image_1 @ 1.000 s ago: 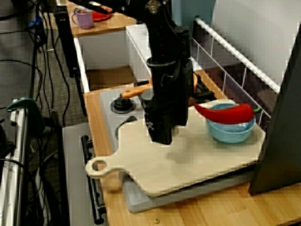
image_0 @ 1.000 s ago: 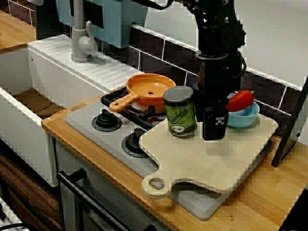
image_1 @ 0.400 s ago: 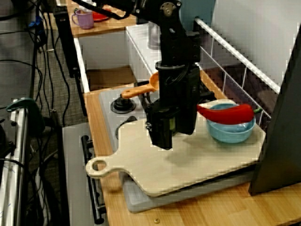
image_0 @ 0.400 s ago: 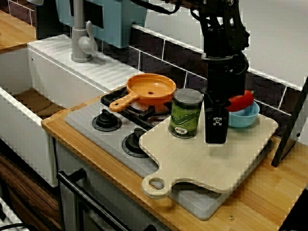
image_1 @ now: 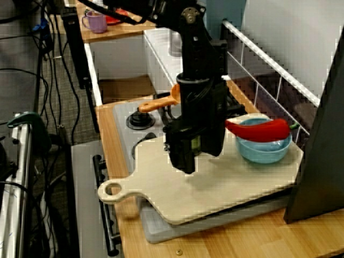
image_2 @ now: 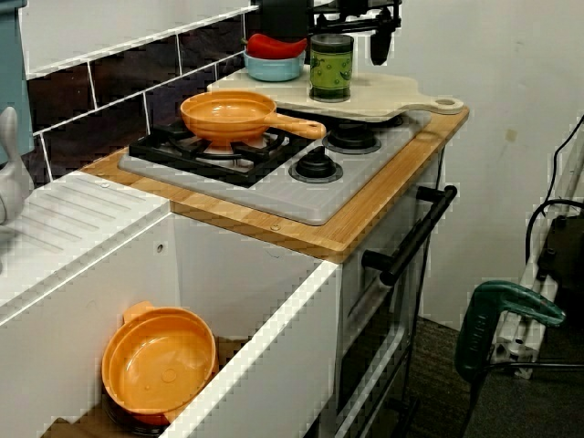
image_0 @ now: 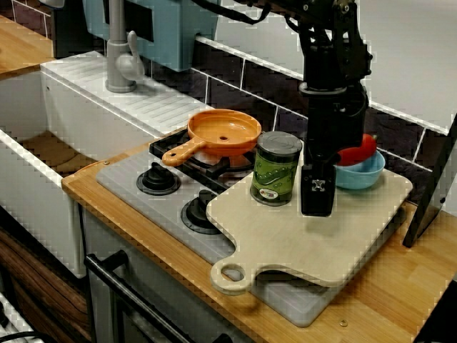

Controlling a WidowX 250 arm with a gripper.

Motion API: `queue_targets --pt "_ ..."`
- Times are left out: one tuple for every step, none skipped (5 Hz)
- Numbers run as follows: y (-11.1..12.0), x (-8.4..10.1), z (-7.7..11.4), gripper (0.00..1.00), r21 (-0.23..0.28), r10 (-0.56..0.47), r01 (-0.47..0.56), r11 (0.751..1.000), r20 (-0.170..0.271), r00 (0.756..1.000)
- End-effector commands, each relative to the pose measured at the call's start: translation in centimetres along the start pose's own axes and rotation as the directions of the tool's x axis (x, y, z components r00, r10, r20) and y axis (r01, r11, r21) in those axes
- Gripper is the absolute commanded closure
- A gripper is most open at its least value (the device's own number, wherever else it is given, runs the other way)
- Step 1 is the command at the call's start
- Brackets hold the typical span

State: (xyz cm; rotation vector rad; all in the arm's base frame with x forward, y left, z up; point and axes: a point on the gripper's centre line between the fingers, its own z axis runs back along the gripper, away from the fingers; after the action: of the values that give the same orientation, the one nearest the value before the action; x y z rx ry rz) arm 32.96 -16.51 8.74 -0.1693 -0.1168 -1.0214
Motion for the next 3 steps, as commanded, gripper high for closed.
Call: queue_targets --pt "-1.11 0.29 1.0 0.0 0.14 -0.083 0.086 0.986 -0.027 0.996" --pt "-1.16 0.3 0.96 0.0 0.14 -0.086 0.09 0.986 -0.031 0.996" --pt "-0.93 0.19 1.1 0.0 0.14 -0.075 0.079 0.987 -0.033 0.997"
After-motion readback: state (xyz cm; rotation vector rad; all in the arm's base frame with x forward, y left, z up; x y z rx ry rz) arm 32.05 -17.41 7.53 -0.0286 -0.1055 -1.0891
